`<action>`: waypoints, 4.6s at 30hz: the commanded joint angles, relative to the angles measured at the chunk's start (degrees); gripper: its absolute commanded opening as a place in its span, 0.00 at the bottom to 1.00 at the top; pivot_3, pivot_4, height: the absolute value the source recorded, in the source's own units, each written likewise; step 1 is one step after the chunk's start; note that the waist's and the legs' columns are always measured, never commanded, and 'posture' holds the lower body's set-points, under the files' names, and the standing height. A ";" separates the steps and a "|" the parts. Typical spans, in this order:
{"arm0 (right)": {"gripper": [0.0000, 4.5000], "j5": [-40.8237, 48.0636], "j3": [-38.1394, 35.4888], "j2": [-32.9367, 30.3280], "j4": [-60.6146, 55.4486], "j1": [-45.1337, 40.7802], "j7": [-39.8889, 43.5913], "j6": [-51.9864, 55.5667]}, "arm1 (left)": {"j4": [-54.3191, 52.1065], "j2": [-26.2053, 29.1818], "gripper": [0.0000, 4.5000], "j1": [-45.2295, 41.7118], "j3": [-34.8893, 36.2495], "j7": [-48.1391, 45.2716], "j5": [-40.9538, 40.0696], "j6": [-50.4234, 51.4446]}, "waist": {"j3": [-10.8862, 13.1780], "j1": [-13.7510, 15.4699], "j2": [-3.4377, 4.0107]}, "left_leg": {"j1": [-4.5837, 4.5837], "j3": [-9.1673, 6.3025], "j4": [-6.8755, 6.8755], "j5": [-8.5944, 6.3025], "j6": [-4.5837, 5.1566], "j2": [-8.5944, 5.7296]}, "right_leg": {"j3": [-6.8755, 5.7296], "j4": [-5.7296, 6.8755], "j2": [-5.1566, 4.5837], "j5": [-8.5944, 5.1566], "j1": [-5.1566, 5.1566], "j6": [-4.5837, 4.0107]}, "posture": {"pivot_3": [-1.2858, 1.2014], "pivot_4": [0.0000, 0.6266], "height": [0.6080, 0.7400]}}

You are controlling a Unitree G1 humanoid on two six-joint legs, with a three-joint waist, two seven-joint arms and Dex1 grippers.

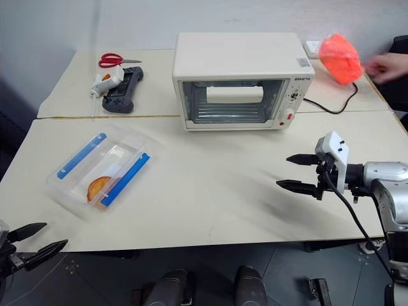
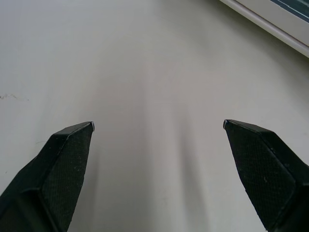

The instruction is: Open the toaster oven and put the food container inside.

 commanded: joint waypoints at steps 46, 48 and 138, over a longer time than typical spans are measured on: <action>1.00 -0.09 0.84 12.31 16.07 -21.61 -12.50 -1.25 | -9.05 27.89 1.00 -33.35 -1.99 -4.94 -37.40 28.35 | 0.21 -0.27 0.06 | 0.06 0.00 0.09 0.20 -0.10 -0.07 | 0.18 0.44 0.08 0.03 -0.04 -0.09 | 0.52 0.24 1.00; 1.00 -2.02 2.01 15.09 20.08 -25.05 -13.75 -3.64 | -7.38 26.61 1.00 -43.65 -11.72 -3.86 -34.49 26.91 | 0.23 -0.58 0.04 | 0.02 0.01 0.06 0.24 -0.16 -0.18 | 0.19 0.60 0.23 0.04 -0.10 -0.09 | 0.52 0.24 1.00; 1.00 23.52 -18.31 1.12 -28.79 6.11 -17.67 22.33 | 33.61 -14.08 0.00 -85.76 -57.40 -9.02 27.28 -10.46 | 0.29 1.54 -0.19 | -1.00 0.56 1.18 0.29 -0.21 0.06 | 0.28 1.24 0.64 0.18 -0.93 -0.13 | 0.52 0.24 1.00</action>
